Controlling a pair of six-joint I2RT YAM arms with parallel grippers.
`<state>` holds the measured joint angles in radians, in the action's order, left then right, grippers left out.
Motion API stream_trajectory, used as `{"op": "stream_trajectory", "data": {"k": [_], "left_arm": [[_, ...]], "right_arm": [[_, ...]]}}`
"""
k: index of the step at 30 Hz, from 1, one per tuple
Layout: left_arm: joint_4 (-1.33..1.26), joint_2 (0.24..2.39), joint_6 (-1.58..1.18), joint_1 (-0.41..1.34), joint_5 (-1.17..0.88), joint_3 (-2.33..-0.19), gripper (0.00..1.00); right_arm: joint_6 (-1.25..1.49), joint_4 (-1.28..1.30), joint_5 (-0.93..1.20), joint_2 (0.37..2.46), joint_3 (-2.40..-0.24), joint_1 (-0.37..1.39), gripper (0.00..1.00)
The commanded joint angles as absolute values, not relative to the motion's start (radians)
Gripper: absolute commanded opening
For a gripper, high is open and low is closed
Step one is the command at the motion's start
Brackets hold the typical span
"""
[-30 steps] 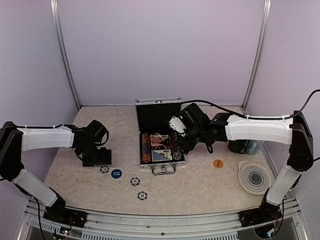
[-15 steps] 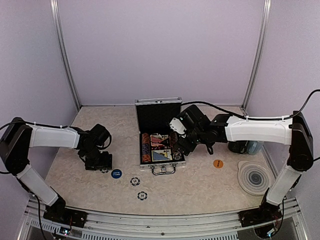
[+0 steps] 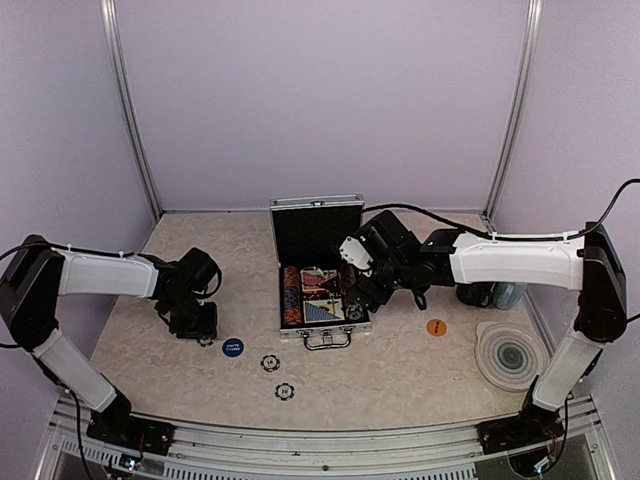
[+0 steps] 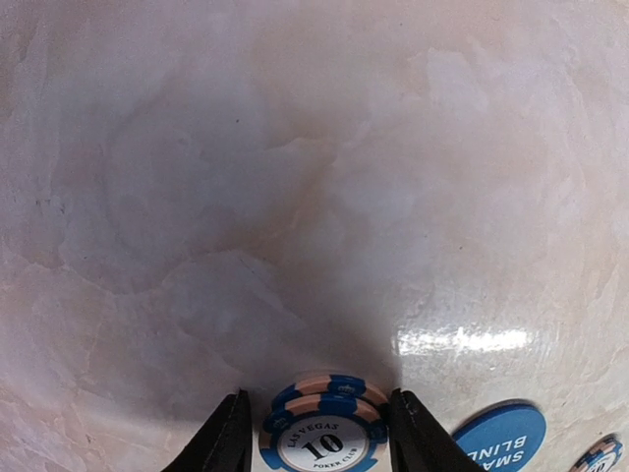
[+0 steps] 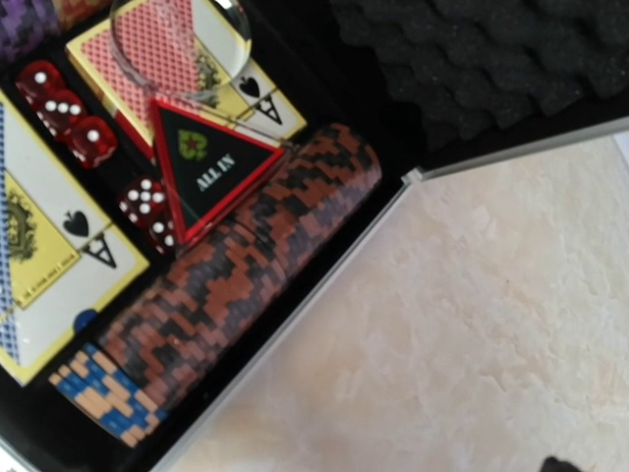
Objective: Pack up texas hold em set
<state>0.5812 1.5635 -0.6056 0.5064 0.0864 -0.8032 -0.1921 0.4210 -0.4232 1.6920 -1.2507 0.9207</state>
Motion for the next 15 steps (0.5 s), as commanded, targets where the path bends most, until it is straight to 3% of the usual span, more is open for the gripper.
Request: {"op": "stream_trajectory", "data": {"k": [1,7,15], "left_arm": [[0.546,1.58,-0.612,0.508,0.006,-0.764,0.42],[0.542,1.576,-0.611,0.508,0.006,-0.764,0.31],[0.548,1.534,-0.613,0.508,0.014,-0.774,0.29]], "right_arm": [[-0.184,0.425,-0.43,1.676,-1.259,0.934,0.99],[-0.181,0.427,-0.434,1.664,-1.249,0.936,0.99],[-0.183,0.437,-0.435,1.671,-1.269,0.939,0.99]]}}
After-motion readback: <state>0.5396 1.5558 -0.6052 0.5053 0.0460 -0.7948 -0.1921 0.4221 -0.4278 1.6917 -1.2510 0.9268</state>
